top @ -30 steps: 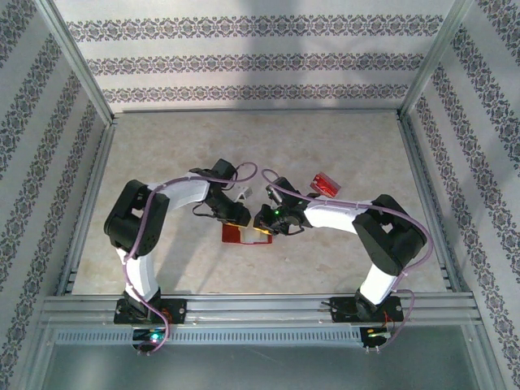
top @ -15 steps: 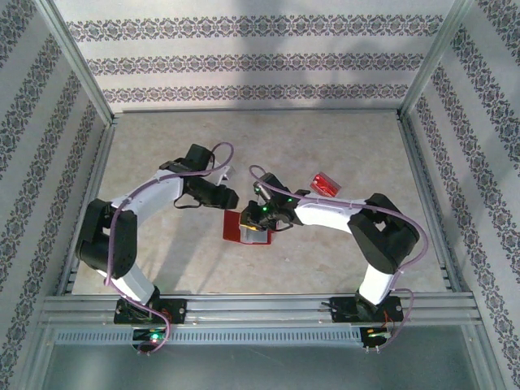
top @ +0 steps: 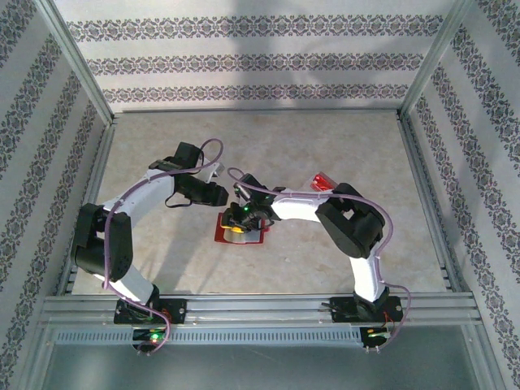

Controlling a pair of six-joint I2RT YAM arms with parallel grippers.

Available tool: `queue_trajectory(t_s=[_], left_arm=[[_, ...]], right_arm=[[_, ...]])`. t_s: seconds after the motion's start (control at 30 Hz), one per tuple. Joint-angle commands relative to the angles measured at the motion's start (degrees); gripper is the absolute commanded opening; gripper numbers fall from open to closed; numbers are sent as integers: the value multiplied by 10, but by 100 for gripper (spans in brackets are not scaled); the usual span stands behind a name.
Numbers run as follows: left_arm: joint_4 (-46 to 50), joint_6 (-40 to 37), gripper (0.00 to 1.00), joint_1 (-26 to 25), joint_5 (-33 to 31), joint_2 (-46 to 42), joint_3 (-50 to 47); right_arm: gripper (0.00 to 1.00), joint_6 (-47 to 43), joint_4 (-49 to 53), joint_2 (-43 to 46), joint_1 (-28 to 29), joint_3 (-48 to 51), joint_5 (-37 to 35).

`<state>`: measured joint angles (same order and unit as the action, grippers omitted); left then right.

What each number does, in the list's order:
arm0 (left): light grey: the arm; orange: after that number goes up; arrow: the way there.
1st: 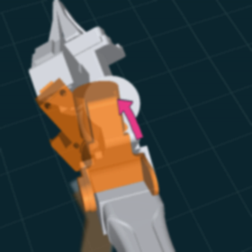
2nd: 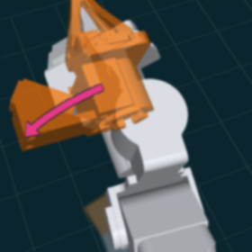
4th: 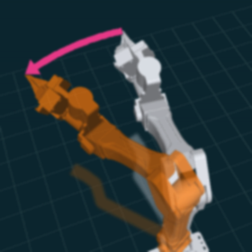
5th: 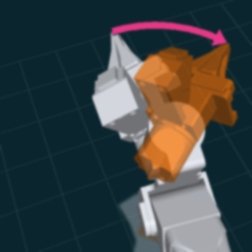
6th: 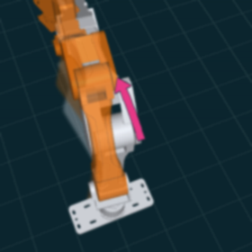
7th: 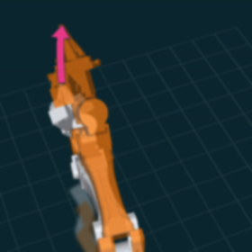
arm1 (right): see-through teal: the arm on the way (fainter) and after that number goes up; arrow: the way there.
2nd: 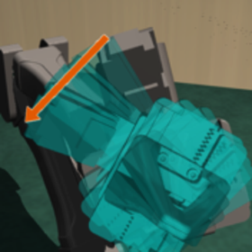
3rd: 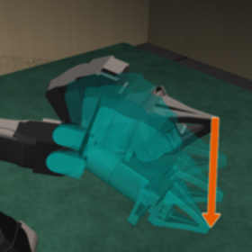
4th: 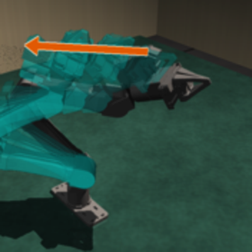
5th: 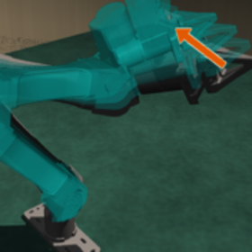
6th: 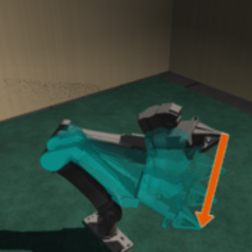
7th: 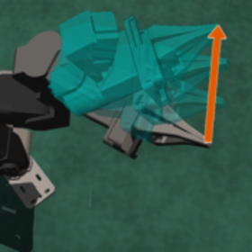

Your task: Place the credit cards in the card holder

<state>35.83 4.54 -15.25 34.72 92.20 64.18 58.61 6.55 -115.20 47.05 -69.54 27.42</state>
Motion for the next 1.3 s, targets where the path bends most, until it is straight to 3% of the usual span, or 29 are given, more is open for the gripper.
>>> queue_trajectory(t_s=[0.0, 0.33, 0.43, 0.73, 0.8, 1.0, 1.17, 1.27], left_arm=[[23, -20, 37, 7, 4, 3, -7], [25, -13, 30, 7, 11, 21, -3], [6, 2, 26, 7, 31, 26, -19], [-1, 11, 15, 6, 40, 40, -22], [-5, 16, 11, -2, 57, 43, -24], [-3, 19, 6, -15, 72, 42, -18], [-13, 36, 1, -22, 103, 45, -18], [3, 16, 1, -40, 76, 72, -14]], right_arm=[[37, -4, 12, -10, 8, -17, 11], [53, -15, 16, 16, 9, -21, 14], [53, -23, 19, 39, 6, -13, 5], [44, -30, 26, 104, -14, 35, -16], [34, -32, 39, 109, -27, 46, -14], [17, -39, 46, 113, -37, 55, -24], [9, -55, 68, 132, -42, 63, -47], [5, -66, 99, 127, -53, 67, -61]])
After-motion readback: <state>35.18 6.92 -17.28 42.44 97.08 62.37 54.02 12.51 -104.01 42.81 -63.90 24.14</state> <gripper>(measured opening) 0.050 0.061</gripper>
